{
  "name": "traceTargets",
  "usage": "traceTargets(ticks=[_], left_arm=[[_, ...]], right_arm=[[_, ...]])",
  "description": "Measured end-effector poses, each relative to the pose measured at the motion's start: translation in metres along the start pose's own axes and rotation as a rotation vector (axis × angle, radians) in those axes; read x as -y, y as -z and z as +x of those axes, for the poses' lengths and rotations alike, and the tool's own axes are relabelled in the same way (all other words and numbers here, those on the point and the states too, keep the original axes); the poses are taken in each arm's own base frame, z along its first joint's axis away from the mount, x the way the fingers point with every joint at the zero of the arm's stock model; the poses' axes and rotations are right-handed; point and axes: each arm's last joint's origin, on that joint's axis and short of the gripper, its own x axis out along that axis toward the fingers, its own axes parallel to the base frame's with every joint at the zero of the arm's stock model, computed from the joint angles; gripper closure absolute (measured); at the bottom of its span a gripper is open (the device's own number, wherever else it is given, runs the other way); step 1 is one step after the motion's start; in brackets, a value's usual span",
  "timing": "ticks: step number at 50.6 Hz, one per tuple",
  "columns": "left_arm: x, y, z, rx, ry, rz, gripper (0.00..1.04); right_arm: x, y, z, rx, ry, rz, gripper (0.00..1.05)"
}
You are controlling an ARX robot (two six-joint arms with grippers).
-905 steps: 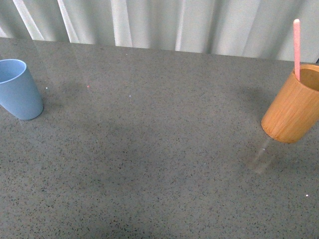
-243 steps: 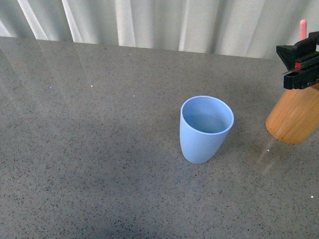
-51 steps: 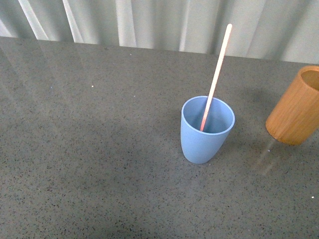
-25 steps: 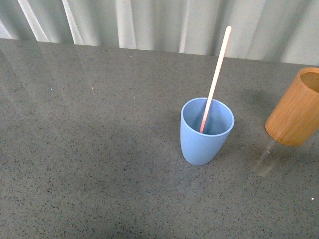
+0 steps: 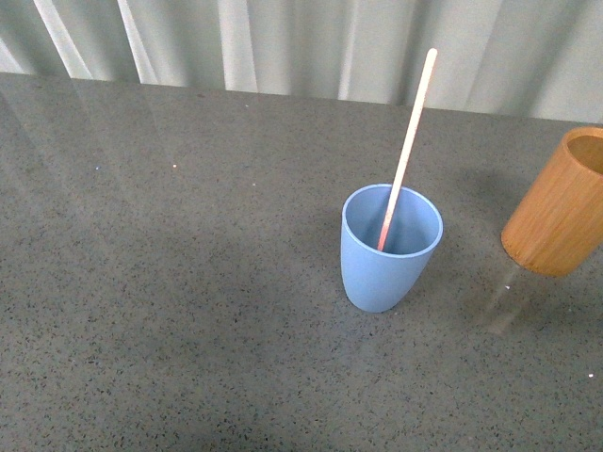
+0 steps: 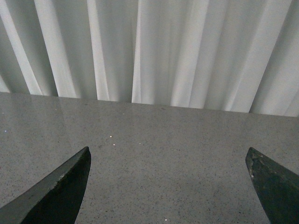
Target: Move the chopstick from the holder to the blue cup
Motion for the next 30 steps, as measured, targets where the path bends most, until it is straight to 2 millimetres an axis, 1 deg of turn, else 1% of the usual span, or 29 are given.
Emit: traceTargets(ticks=[9,10,14,15,19,25,30], left_arm=[[0.0000,0.0000,0.0000,0.000,0.000,0.000,0.07],[0.0000,0.0000,0.0000,0.000,0.000,0.000,0.07],[0.0000,0.0000,0.0000,0.000,0.000,0.000,0.07],[0.0000,0.0000,0.0000,0.000,0.000,0.000,0.07],[0.0000,0.0000,0.0000,0.000,0.000,0.000,0.07],[0.0000,0.0000,0.0000,0.000,0.000,0.000,0.07],[0.0000,0.0000,0.0000,0.000,0.000,0.000,0.07]], right_arm=[[0.0000,0.0000,0.0000,0.000,0.000,0.000,1.04],[0.0000,0.0000,0.0000,0.000,0.000,-0.001,1.02],[0.0000,0.0000,0.0000,0.000,0.000,0.000,0.86],[0.0000,0.0000,0.0000,0.000,0.000,0.000,0.81],[0.0000,0.0000,0.0000,0.000,0.000,0.000,0.67],[0.0000,0.0000,0.0000,0.000,0.000,0.000,0.39],[0.0000,0.0000,0.0000,0.000,0.000,0.000,0.21]])
